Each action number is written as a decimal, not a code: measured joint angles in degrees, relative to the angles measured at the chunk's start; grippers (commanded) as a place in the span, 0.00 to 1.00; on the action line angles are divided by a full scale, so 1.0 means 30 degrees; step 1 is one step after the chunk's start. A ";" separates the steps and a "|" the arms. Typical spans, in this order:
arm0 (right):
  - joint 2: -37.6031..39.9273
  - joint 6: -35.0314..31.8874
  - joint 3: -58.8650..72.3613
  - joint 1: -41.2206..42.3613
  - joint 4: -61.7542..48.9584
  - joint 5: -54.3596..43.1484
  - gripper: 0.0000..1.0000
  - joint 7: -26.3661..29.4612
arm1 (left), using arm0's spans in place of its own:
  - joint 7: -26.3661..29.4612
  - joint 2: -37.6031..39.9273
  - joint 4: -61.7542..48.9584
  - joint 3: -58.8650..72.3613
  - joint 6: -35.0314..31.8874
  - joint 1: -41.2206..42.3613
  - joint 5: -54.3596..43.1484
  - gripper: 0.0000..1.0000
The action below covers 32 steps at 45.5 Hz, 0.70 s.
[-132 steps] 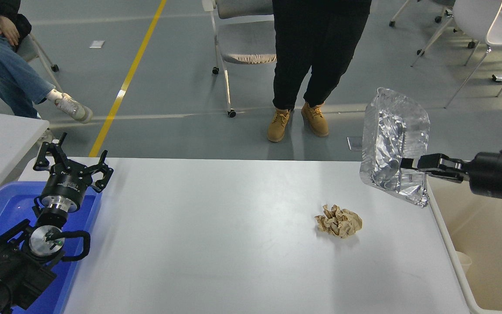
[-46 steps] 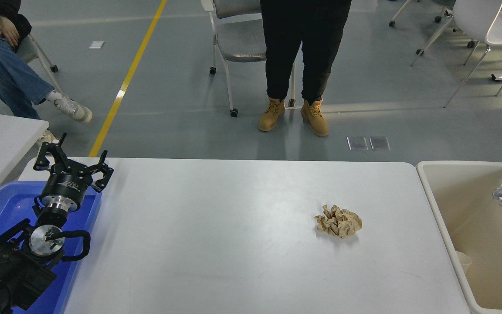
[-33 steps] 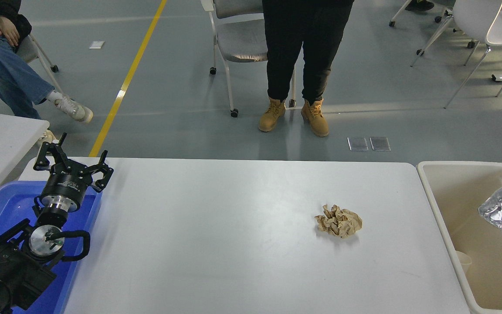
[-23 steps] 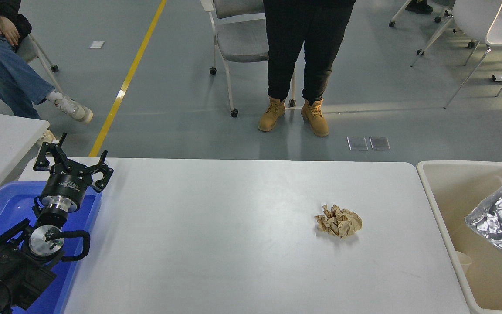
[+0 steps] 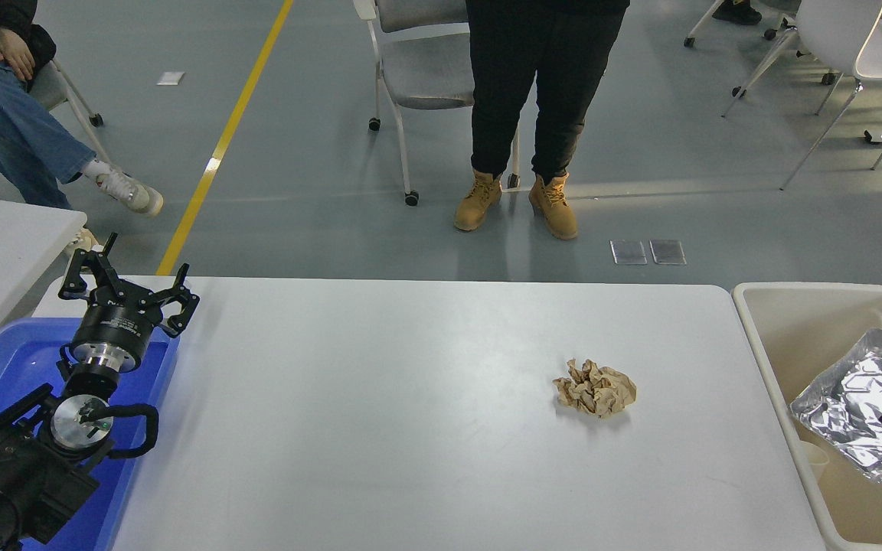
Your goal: Clean the table surface
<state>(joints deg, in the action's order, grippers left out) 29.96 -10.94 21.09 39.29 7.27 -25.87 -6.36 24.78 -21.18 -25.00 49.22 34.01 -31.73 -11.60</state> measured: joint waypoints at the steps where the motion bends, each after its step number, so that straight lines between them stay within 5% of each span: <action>1: -0.0011 0.0016 -0.0002 -0.0010 0.0000 0.0001 0.00 0.0000 | 0.0000 0.0000 0.0000 0.0000 0.0000 0.0000 0.0000 1.00; 10: -0.0055 0.0296 -0.0019 -0.0059 0.0000 0.0006 0.02 0.0006 | 0.0000 0.0000 -0.0001 0.0000 0.0000 0.0000 0.0000 1.00; 20: -0.0070 0.1009 -0.0039 -0.0078 0.0006 0.0021 0.49 0.0008 | 0.0000 0.0001 -0.0002 0.0000 0.0000 0.0000 0.0001 1.00; 32: -0.0052 0.2117 -0.0053 -0.0043 0.0027 0.0099 0.70 -0.0013 | 0.0000 0.0002 -0.0003 0.0000 0.0000 0.0000 0.0002 1.00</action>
<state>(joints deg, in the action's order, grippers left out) 29.80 -4.58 20.93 39.16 7.35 -25.57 -6.39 24.79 -21.18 -25.00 49.22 34.01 -31.73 -11.60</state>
